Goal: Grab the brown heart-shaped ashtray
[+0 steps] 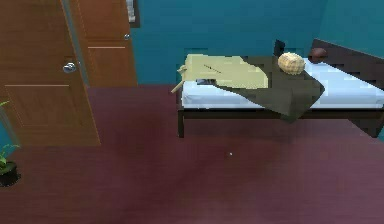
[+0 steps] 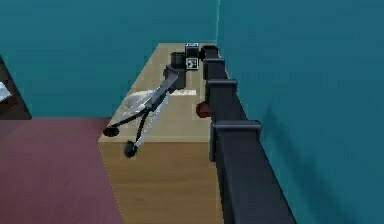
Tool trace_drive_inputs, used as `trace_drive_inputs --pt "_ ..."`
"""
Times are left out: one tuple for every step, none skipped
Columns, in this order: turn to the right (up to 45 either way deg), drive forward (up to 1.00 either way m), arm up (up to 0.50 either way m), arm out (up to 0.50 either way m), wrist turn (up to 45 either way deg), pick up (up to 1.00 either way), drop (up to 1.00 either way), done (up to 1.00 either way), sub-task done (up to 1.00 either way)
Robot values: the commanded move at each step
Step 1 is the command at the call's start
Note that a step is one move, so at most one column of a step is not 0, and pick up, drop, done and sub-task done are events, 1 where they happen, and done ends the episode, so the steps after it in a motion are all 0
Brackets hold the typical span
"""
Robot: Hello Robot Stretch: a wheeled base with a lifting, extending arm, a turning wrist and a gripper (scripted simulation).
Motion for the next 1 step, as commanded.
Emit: trace_drive_inputs --pt "0.0 0.00 0.00 0.00 45.0 0.00 0.00 0.00 0.00"
